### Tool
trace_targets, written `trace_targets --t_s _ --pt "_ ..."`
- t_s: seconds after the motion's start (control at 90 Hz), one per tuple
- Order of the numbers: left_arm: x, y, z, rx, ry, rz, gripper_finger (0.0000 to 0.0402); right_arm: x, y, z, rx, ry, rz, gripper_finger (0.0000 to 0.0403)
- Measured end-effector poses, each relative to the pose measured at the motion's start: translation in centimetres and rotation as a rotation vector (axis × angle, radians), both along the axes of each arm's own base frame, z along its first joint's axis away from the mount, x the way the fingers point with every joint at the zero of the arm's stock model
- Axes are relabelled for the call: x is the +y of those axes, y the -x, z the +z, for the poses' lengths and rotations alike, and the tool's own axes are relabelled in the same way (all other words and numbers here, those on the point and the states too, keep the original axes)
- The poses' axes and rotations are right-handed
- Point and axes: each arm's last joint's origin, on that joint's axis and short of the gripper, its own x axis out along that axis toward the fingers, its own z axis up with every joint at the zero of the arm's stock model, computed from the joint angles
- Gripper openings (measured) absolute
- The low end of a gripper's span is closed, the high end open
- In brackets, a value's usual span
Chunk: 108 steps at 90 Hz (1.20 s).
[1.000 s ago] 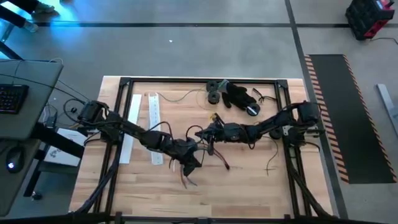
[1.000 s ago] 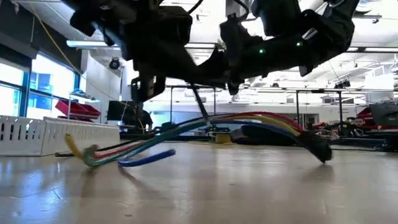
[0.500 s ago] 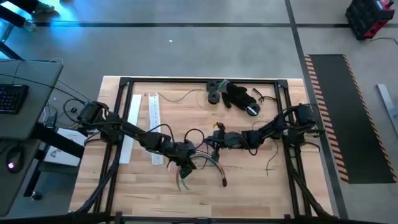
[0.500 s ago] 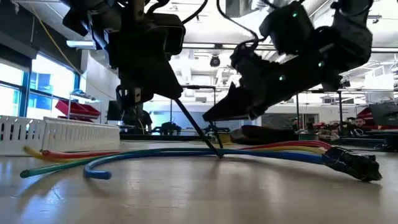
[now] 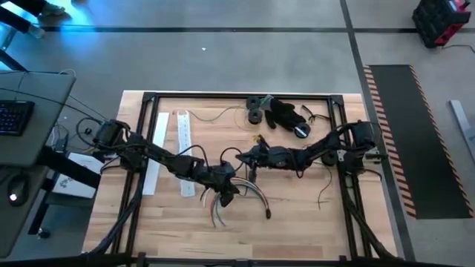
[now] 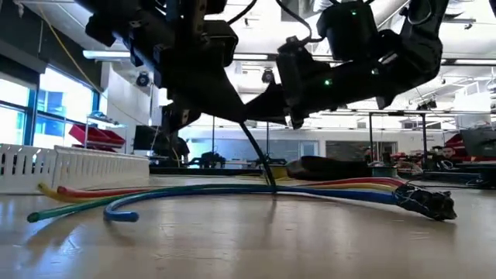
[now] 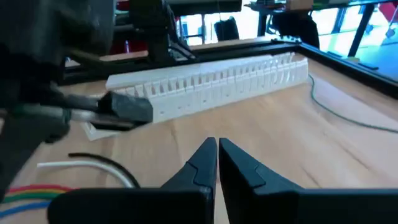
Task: Ziptie cables
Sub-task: Wrap the cables together using a black zip tie
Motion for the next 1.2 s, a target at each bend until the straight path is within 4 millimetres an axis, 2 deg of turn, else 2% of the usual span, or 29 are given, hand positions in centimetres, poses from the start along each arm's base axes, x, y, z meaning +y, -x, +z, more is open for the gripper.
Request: trace_targets --t_s 0.067,0.178,0.367,0.489,0.6,0.756,0.867,0.967,1.056,1.2 --pt "0.0 0.0 -0.1 0.007 -0.007 0.005 0.0000 0.0 0.1 0.3 0.008 -0.009 -0.005 0.0003" --pt "0.1 0.0 -0.1 0.005 -0.008 0.009 0.0000 0.4 0.8 2.0 0.047 -0.007 0.009 0.0024" --pt "0.1 0.0 -0.1 0.006 -0.009 0.010 0.0000 3.1 3.7 4.4 0.260 -0.098 0.132 0.0106" --pt "0.1 0.0 -0.1 0.003 -0.018 0.021 0.0000 6.1 5.4 2.9 0.459 -0.148 0.202 0.0174" --pt "0.2 0.0 -0.1 0.000 -0.025 0.033 0.0000 8.9 6.2 1.0 0.530 -0.171 0.173 0.0228" --pt "0.2 0.0 -0.1 0.001 -0.021 0.039 0.0000 11.1 6.8 -1.8 0.569 -0.219 0.047 0.0261" --pt "0.2 0.0 -0.1 0.001 -0.021 0.040 0.0000 11.9 7.0 -3.5 0.577 -0.223 -0.013 0.0255" --pt "0.2 0.0 -0.1 0.001 -0.025 0.034 0.0000 12.2 7.2 -4.5 0.581 -0.190 -0.057 0.0224" --pt "0.1 0.0 -0.1 0.000 -0.033 0.016 0.0000 12.2 7.3 -4.7 0.582 -0.191 -0.097 0.0167" --pt "0.1 0.0 -0.1 0.002 -0.025 -0.009 0.0000 11.7 7.0 -4.2 0.586 -0.217 -0.110 0.0042"
